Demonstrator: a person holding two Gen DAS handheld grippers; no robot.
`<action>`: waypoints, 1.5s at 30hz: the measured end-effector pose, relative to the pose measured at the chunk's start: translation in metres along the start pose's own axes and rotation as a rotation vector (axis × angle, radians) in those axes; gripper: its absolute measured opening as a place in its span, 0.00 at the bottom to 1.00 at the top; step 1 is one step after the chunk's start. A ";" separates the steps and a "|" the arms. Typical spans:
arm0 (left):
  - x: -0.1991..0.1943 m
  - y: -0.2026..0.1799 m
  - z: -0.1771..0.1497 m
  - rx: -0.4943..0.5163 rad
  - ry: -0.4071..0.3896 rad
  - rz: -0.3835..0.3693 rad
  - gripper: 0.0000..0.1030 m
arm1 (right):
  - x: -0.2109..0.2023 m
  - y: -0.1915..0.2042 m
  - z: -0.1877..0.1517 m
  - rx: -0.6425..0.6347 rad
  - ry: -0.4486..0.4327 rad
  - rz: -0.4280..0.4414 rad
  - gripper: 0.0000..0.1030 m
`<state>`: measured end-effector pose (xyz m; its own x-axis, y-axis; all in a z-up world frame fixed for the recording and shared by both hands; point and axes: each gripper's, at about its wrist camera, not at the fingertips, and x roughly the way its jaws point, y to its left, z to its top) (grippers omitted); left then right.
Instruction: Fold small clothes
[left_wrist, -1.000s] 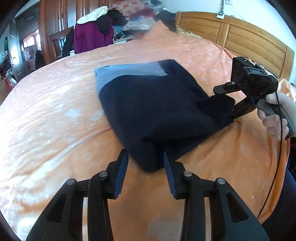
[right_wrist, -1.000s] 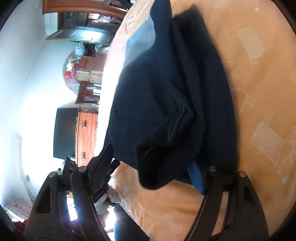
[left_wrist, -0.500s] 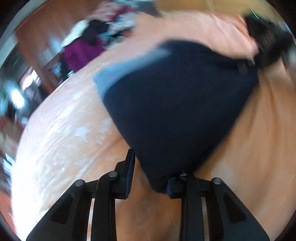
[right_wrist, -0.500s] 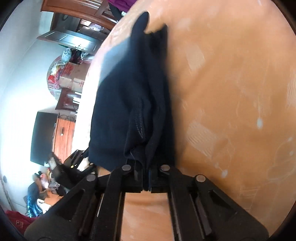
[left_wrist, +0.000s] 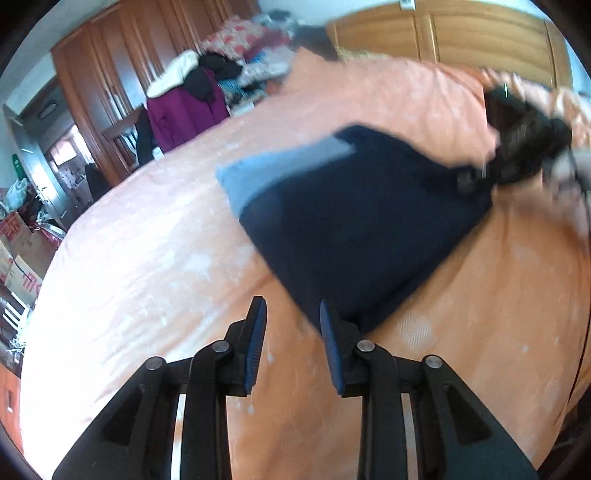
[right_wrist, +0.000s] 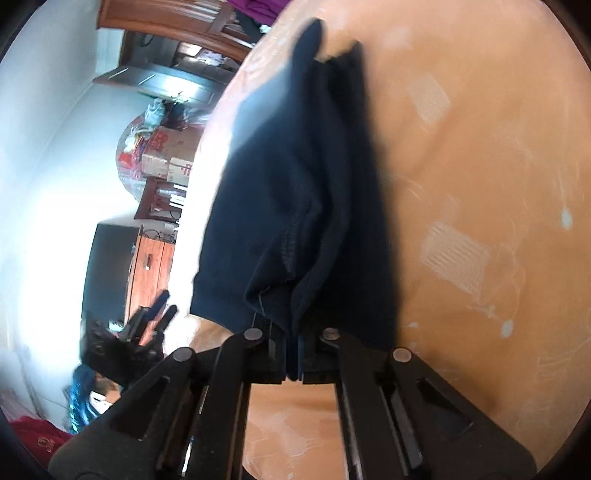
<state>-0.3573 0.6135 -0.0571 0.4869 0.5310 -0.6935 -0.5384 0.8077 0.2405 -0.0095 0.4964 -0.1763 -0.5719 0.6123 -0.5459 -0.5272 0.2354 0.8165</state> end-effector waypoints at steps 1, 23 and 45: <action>-0.001 -0.002 0.005 0.005 -0.015 -0.002 0.32 | 0.001 -0.008 -0.001 0.018 0.002 0.004 0.02; 0.117 0.015 0.022 0.037 0.130 -0.139 0.49 | -0.009 -0.020 -0.006 -0.038 -0.007 -0.013 0.02; 0.207 0.089 0.109 -0.053 0.066 -0.045 0.53 | 0.055 0.049 0.173 -0.538 -0.068 -0.404 0.48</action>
<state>-0.2291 0.8234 -0.1049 0.4665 0.4748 -0.7463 -0.5535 0.8148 0.1724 0.0418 0.6721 -0.1339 -0.2329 0.6052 -0.7613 -0.9408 0.0579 0.3339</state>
